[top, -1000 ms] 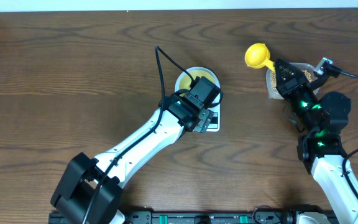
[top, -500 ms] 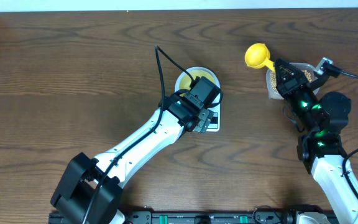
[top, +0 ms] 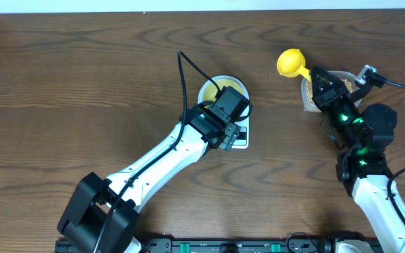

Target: Scoop item into bowl and weigh 50g on scale

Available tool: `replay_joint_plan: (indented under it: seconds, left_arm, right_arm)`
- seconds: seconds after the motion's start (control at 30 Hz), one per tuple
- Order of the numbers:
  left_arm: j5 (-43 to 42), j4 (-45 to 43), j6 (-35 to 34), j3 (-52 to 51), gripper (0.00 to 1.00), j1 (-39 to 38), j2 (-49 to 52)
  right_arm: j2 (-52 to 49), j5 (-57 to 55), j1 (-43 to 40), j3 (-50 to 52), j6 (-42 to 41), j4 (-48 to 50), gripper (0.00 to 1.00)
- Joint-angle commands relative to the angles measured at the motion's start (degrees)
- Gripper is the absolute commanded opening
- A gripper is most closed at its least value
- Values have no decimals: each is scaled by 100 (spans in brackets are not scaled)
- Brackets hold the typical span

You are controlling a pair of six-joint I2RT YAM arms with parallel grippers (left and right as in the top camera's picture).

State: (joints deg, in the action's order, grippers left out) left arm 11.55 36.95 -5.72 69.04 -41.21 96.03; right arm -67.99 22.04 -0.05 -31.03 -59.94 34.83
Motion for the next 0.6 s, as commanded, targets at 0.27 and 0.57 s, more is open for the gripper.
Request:
replay_joint_plan:
  seconds: [0.27, 0.57]
  left_arm:
    - [114, -20, 76, -48, 88, 2, 11]
    - [-11, 22, 76, -48, 88, -2, 11]
  right_arm:
    - [-13, -2, -28, -81, -42, 11, 1]
    - [-13, -2, -28, -81, -42, 11, 1]
